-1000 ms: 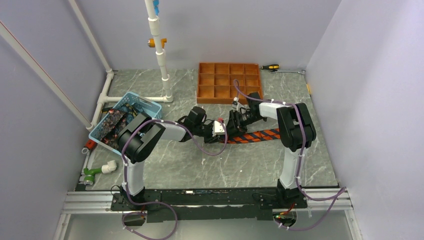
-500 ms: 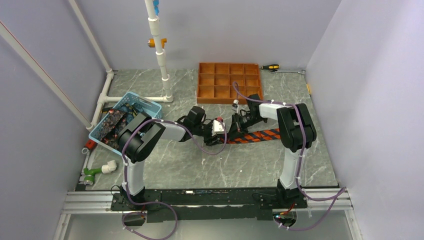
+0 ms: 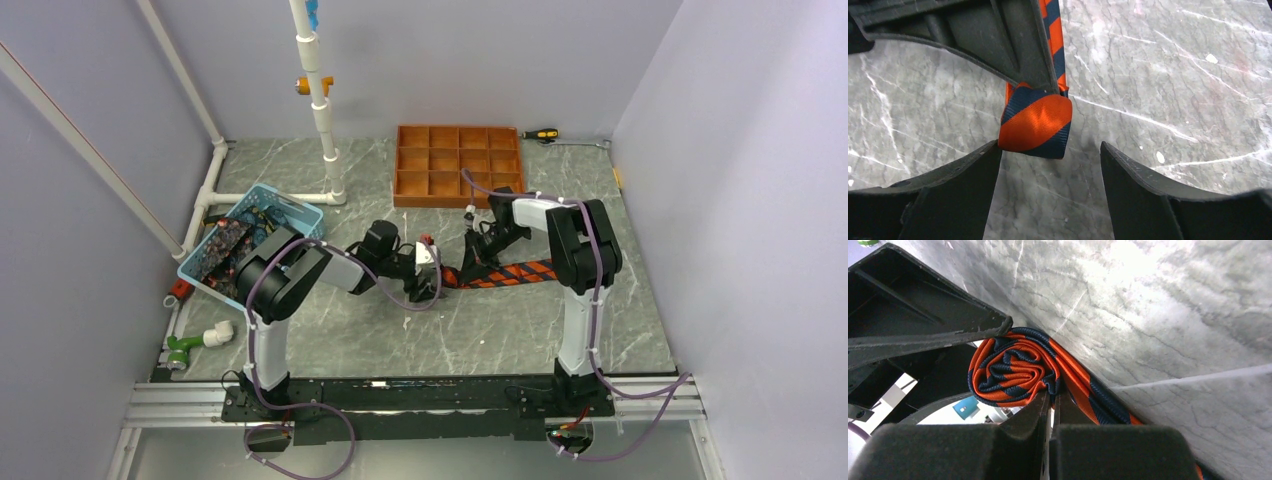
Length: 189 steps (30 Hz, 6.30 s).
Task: Roll the ties
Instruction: Roll the tie at the center of the board.
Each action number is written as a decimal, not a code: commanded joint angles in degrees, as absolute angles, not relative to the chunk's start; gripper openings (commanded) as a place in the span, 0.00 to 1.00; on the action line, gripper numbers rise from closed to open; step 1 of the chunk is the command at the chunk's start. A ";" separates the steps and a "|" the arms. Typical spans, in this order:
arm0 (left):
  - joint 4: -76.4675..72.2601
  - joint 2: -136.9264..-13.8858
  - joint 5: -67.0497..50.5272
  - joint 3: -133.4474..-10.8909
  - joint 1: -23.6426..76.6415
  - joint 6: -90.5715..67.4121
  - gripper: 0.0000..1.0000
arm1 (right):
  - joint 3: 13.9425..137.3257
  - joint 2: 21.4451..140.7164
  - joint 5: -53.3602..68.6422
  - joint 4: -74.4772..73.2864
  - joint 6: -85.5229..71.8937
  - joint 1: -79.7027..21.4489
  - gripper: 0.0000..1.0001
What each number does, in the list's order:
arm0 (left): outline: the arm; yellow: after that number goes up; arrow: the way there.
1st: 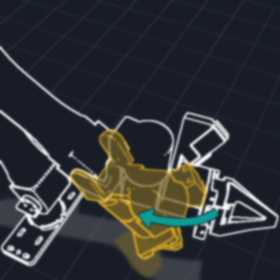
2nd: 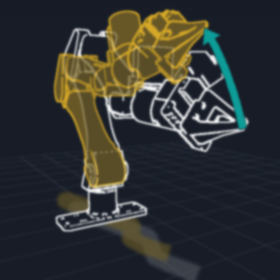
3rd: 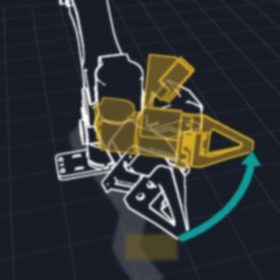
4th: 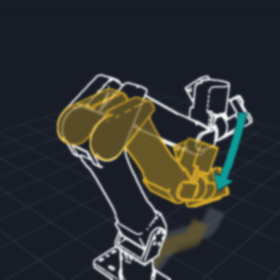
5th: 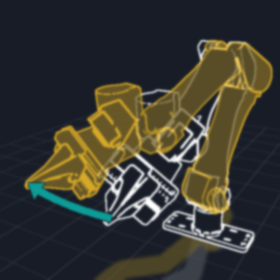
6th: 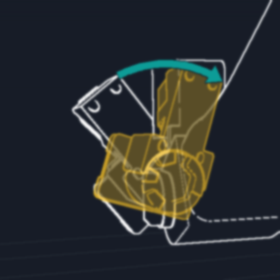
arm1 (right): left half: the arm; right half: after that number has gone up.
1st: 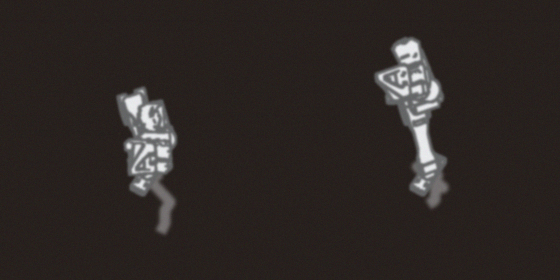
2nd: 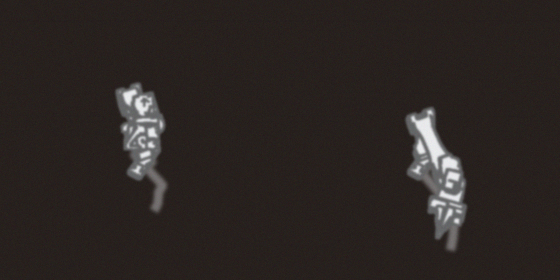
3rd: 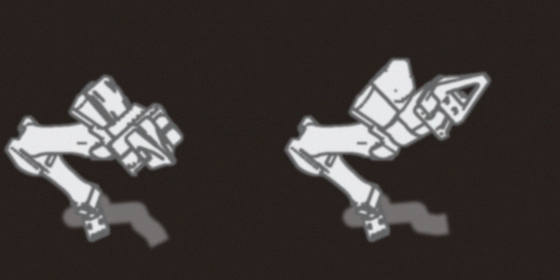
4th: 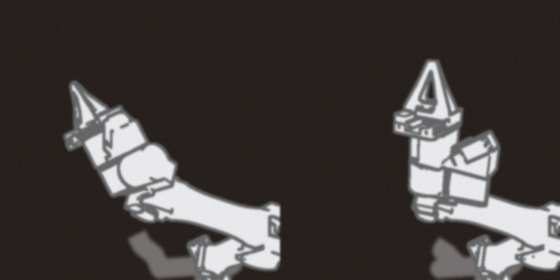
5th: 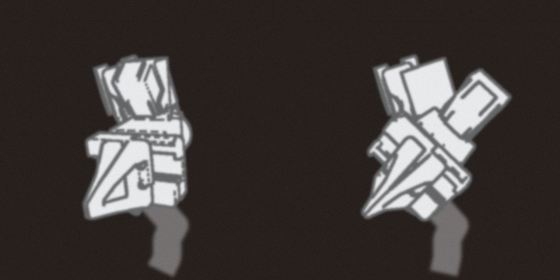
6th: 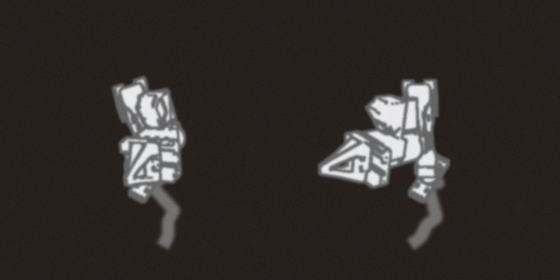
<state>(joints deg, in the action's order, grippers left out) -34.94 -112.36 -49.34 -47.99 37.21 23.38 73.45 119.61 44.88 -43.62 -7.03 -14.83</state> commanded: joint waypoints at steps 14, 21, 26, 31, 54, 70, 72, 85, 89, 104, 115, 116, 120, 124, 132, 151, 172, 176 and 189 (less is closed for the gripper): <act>-63.88 -125.42 -52.31 -52.02 41.43 11.00 0.65 | 79.76 130.38 28.67 -46.76 0.22 -15.03 0.00; -60.32 -126.75 -50.93 -51.73 41.80 13.36 0.28 | 80.19 130.83 30.79 -46.46 1.62 -15.03 0.00; -44.66 -122.74 -46.49 -50.14 41.60 19.78 0.08 | 77.12 126.34 34.20 -43.82 0.19 -14.88 0.11; -23.62 -120.70 -43.11 -52.61 40.31 25.27 0.00 | 76.39 121.01 38.69 -45.50 1.52 -11.13 0.35; -2.77 -119.33 -27.69 -57.55 40.44 24.61 0.00 | 75.62 116.49 48.20 -46.04 4.58 -4.98 0.39; 3.58 -121.31 -25.87 -60.87 41.49 24.28 0.00 | 70.13 112.62 55.84 -29.77 -11.62 -14.64 0.52; 3.59 -121.37 -25.59 -60.90 41.61 24.40 0.00 | 71.27 113.73 55.00 -29.03 -12.53 -15.04 0.49; 3.91 -121.14 -25.42 -60.52 41.63 24.67 0.00 | 64.60 111.83 58.33 -20.51 -20.76 -12.95 0.46; 4.55 -121.55 -25.31 -61.07 41.58 25.18 0.00 | 65.22 111.84 57.67 -20.95 -20.64 -13.58 0.44; 3.58 -121.83 -29.71 -64.04 41.49 24.63 0.23 | 67.75 118.98 43.34 -32.08 -8.29 -13.34 0.00; -13.28 -120.41 -37.34 -62.69 41.32 23.56 0.51 | 69.23 119.96 29.49 -35.69 -5.98 -12.45 0.00; -14.35 -120.56 -38.21 -62.46 41.31 23.49 0.51 | 69.33 119.99 28.60 -35.76 -6.12 -12.39 0.00; -21.80 -120.85 -41.96 -60.28 41.28 23.02 0.53 | 70.04 120.31 25.75 -36.53 -6.04 -12.10 0.00; -28.57 -121.47 -45.68 -58.07 41.24 23.15 0.56 | 70.82 120.94 24.35 -36.55 -6.14 -11.06 0.00; -37.95 -126.54 -49.98 -61.36 41.58 15.96 0.54 | 74.25 123.29 24.64 -36.48 -5.54 -10.32 0.00; -8.82 -124.23 -33.39 -59.56 40.86 26.69 0.01 | 71.42 115.42 41.32 -41.67 -1.28 -7.29 0.32; 6.33 -125.77 -28.85 -67.03 42.89 27.19 0.05 | 70.66 114.38 44.32 -37.25 -6.21 -8.69 0.00; 1.70 -124.50 -33.12 -66.17 42.83 26.76 0.35 | 70.42 117.01 37.25 -40.41 -3.51 -7.22 0.00; -30.84 -128.23 -45.82 -67.82 43.93 14.79 0.72 | 73.41 121.07 22.85 -41.57 -3.30 -6.99 0.00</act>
<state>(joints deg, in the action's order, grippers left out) -26.00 -123.81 -43.79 -67.96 42.83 20.64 73.14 116.71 42.13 -44.99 -7.05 -5.80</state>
